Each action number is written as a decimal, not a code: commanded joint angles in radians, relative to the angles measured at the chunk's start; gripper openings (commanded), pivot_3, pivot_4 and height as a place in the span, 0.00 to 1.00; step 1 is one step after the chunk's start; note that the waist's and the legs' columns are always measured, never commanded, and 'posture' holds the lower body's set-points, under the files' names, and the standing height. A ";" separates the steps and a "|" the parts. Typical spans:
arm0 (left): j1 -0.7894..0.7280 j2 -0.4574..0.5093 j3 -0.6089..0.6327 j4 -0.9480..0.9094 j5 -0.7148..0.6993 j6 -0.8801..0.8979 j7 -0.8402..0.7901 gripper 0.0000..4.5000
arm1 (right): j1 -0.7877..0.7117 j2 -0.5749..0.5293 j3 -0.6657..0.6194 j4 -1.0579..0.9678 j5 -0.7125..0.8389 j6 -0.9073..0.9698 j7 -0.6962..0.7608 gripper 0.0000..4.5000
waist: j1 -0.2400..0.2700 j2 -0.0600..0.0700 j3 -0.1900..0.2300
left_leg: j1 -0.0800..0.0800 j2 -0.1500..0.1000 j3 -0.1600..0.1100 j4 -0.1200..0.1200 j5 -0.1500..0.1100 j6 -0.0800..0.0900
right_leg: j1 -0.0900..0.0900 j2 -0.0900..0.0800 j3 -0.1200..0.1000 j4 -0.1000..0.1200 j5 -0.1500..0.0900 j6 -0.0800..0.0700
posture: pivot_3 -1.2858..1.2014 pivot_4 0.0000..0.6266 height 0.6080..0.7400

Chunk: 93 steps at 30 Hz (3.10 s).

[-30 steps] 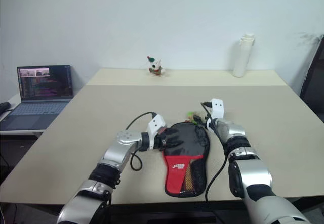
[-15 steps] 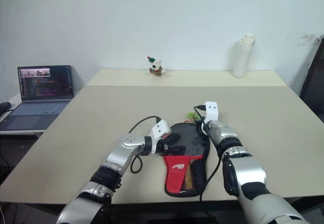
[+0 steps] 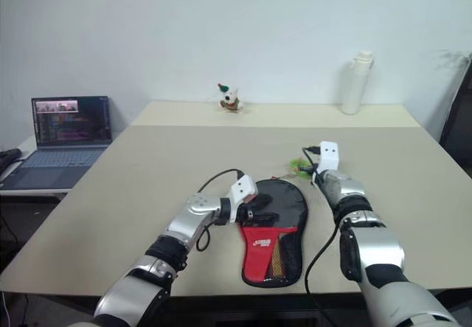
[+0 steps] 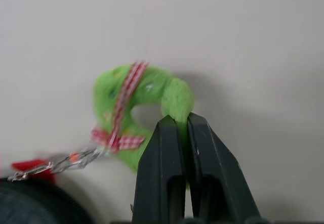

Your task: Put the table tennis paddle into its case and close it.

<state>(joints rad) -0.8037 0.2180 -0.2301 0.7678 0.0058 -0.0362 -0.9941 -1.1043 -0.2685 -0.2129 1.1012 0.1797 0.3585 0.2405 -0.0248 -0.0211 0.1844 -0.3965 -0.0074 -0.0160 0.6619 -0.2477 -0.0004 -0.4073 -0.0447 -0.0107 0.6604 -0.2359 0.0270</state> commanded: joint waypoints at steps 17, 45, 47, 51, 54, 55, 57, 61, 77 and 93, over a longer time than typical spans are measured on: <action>-0.031 -0.077 -0.034 0.191 0.046 -0.006 0.013 0.68 | 0.635 -0.146 0.018 -1.345 0.133 0.733 0.040 0.00 | 0.033 0.006 -0.005 | -0.001 -0.002 -0.003 0.001 0.000 0.000 | 0.002 -0.001 -0.003 -0.003 -0.003 0.006 | 0.52 0.24 1.00; -0.068 -0.151 -0.038 0.255 0.073 -0.039 0.027 0.68 | 1.244 -0.429 -0.079 -1.945 0.521 1.031 0.347 0.00 | 0.050 0.002 -0.010 | -0.004 -0.001 -0.005 0.000 0.000 0.000 | 0.005 0.000 -0.006 -0.016 -0.003 0.009 | 0.52 0.24 1.00; -0.068 -0.153 -0.037 0.256 0.076 -0.040 0.027 0.68 | 1.271 -0.447 -0.096 -1.969 0.551 1.030 0.368 0.00 | 0.050 0.001 -0.010 | -0.004 -0.001 -0.005 0.000 0.000 0.000 | 0.005 0.000 -0.006 -0.017 -0.003 0.010 | 0.52 0.24 1.00; -0.069 -0.155 -0.036 0.258 0.080 -0.041 0.029 0.68 | 1.299 -0.466 -0.112 -1.999 0.604 1.023 0.384 0.00 | 0.050 -0.001 -0.012 | -0.004 -0.001 -0.005 0.000 -0.001 0.000 | 0.006 0.000 -0.007 -0.017 -0.003 0.010 | 0.52 0.24 1.00; -0.069 -0.159 -0.037 0.260 0.083 -0.041 0.030 0.68 | 1.323 -0.474 -0.096 -2.023 0.640 1.018 0.393 0.00 | 0.050 -0.002 -0.012 | -0.004 -0.001 -0.005 0.000 -0.001 0.000 | 0.006 0.000 -0.006 -0.017 -0.003 0.010 | 0.52 0.24 1.00; -0.069 -0.160 -0.037 0.260 0.083 -0.041 0.031 0.68 | 1.333 -0.477 -0.088 -2.031 0.654 1.017 0.397 0.00 | 0.050 -0.002 -0.013 | -0.004 -0.001 -0.005 0.000 -0.001 0.000 | 0.006 0.000 -0.007 -0.017 -0.003 0.010 | 0.52 0.24 1.00; -0.069 -0.162 -0.036 0.260 0.084 -0.040 0.032 0.68 | 1.350 -0.481 -0.081 -2.043 0.676 1.013 0.401 0.00 | 0.050 -0.002 -0.013 | -0.004 -0.001 -0.005 0.000 -0.001 0.000 | 0.006 0.000 -0.007 -0.017 -0.003 0.010 | 0.52 0.24 1.00; -0.069 -0.161 -0.036 0.258 0.086 -0.040 0.033 0.68 | 1.365 -0.485 -0.062 -2.056 0.722 1.000 0.399 0.00 | 0.050 -0.003 -0.013 | -0.004 -0.001 -0.005 0.000 -0.001 0.000 | 0.006 -0.001 -0.007 -0.017 -0.003 0.010 | 0.52 0.24 1.00; -0.069 -0.161 -0.036 0.250 0.086 -0.036 0.036 0.68 | 1.324 -0.516 0.024 -2.030 0.774 0.951 0.345 0.00 | 0.050 -0.005 -0.014 | -0.004 -0.001 -0.006 0.000 -0.001 0.000 | 0.006 -0.001 -0.007 -0.018 -0.003 0.010 | 0.52 0.24 1.00; -0.029 -0.115 -0.003 0.097 0.026 0.045 -0.035 0.68 | 1.079 -0.595 -0.044 -1.815 0.758 0.726 0.431 0.61 | 0.044 -0.007 -0.014 | -0.002 -0.001 -0.004 0.000 -0.001 0.000 | 0.007 -0.001 -0.006 -0.018 -0.002 0.011 | 0.52 0.24 1.00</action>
<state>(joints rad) -0.8649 0.0861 -0.2272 0.8867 0.0363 -0.0314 -0.9991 0.0333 -0.8773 -0.2323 -0.7685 0.9654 1.1559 0.6780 0.0190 -0.0285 0.1699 -0.3986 -0.0078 -0.0195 0.6622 -0.2484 0.0000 -0.4003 -0.0454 -0.0162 0.6425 -0.2382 0.0383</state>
